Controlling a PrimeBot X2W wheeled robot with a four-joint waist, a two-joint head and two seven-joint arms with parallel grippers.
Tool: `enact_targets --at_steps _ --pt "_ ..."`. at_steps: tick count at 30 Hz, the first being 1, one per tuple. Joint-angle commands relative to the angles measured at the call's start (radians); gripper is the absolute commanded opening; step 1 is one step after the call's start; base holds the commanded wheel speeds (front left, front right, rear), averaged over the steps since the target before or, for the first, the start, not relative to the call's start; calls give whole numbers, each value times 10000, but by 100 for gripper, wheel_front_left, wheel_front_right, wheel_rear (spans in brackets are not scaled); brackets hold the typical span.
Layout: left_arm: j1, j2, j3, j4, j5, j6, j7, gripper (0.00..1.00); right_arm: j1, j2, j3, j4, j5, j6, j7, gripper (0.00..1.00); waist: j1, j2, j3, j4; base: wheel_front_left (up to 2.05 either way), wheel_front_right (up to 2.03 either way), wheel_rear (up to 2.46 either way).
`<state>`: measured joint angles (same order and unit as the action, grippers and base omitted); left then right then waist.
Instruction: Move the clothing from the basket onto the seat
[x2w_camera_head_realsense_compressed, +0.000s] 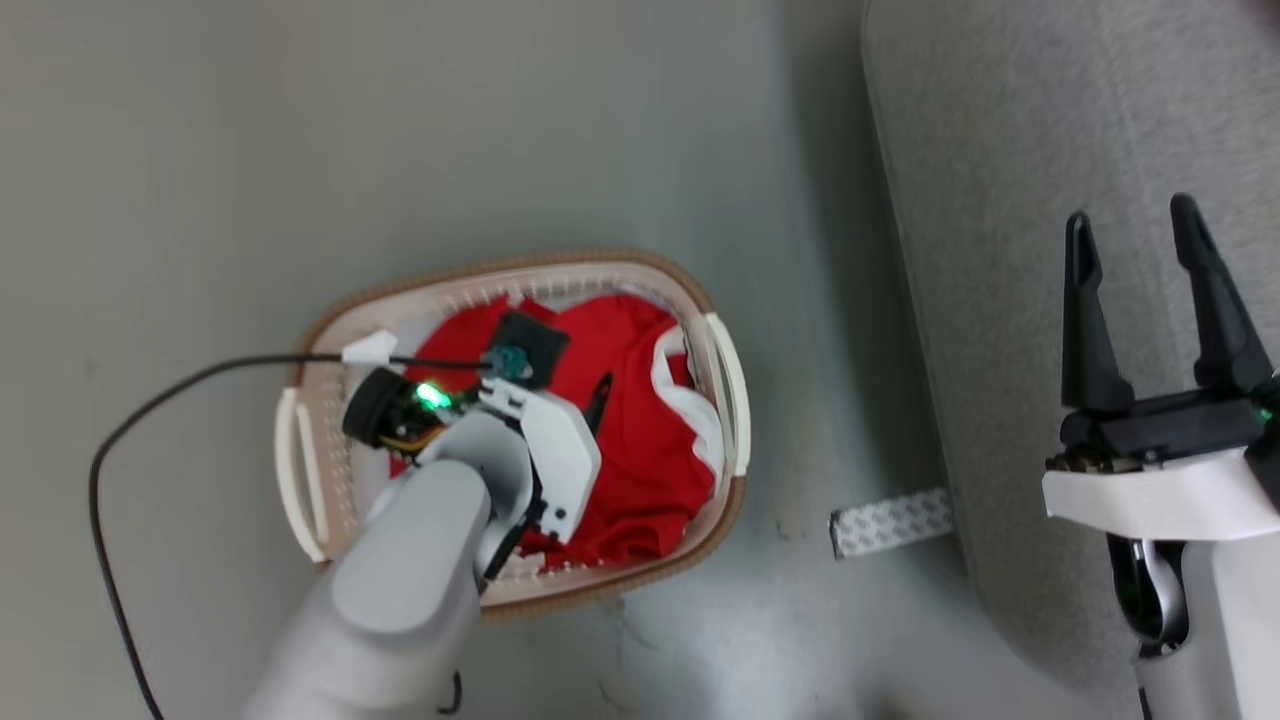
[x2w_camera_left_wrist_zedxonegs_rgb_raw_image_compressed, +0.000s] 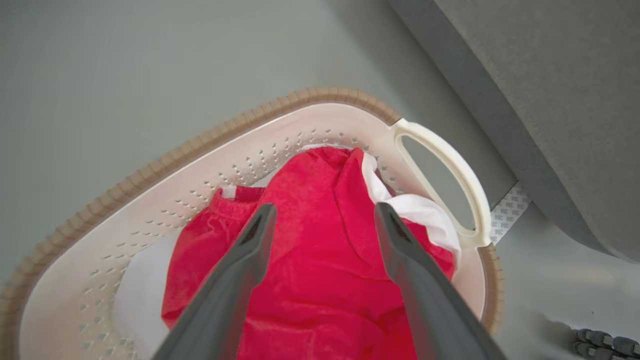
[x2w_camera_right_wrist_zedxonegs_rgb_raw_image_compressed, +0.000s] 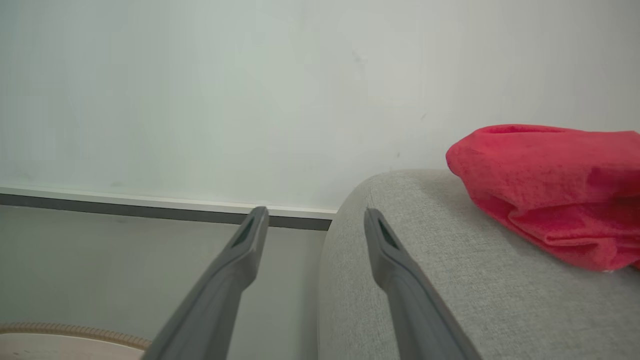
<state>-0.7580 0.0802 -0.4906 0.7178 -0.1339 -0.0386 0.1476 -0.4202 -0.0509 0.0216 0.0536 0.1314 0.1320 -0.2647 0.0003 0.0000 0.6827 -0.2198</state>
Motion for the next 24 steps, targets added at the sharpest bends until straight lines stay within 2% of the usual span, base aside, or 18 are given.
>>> enact_targets --at_steps 1,13,18,24 --pt "-213 54 17 130 88 14 -91 100 -240 6 3 -110 90 -25 4 100 -3 0 1001 -253 0 0 0" --pt "-2042 -83 -259 2309 286 66 -155 100 -849 3 420 -969 -169 -25 3 100 -3 0 2774 -132 0 0 0" --pt "-2500 -128 -505 3109 415 344 -598 100 -498 3 340 -1271 -248 -27 3 100 -3 0 3056 -73 0 0 0" --pt "-2935 -155 -686 4000 424 420 -948 100 -362 5 397 -1438 -278 -27 3 100 -3 0 3271 -136 0 0 0"
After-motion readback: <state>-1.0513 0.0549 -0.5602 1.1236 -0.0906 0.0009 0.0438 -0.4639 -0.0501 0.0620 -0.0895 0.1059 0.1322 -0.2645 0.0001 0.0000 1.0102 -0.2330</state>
